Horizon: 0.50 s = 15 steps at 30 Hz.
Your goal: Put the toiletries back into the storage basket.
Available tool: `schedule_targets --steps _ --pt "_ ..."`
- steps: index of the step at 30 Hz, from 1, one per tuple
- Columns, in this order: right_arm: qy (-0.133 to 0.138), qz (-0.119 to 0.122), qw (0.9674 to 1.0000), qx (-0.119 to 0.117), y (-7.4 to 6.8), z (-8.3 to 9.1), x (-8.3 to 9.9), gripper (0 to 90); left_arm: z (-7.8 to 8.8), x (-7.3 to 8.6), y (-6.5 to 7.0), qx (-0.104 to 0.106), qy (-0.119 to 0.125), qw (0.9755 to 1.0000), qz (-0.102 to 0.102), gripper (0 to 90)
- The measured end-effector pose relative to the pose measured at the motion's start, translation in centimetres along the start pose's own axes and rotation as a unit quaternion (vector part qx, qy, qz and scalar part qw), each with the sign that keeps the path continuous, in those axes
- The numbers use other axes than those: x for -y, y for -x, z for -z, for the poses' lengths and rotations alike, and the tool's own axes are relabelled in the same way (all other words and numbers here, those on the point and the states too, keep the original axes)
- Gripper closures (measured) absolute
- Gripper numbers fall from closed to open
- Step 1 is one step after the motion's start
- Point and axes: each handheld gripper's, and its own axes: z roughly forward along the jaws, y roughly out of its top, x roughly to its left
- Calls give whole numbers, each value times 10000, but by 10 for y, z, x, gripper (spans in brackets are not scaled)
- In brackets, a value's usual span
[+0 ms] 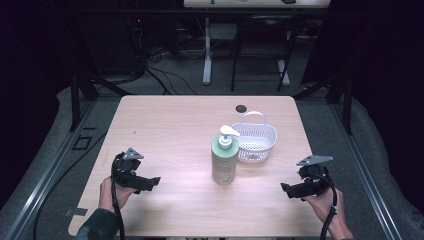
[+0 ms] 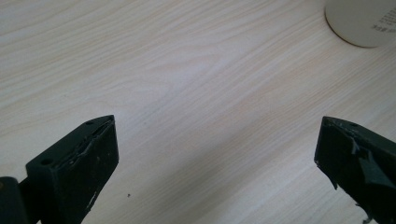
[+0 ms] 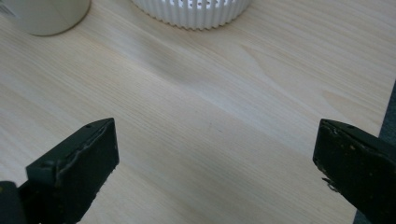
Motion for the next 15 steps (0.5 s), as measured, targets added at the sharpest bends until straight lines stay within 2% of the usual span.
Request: schedule_targets --steps 5,8,15 --pt "102 -17 9999 -89 -5 3 -4 0 5 8 3 64 -50 9999 65 0" --pt "175 -39 9997 -180 -7 5 -5 0 3 5 4 13 -164 9998 -104 0" --pt "423 -4 9986 -320 -15 11 -11 0 -5 0 4 -42 -272 9993 -267 0"
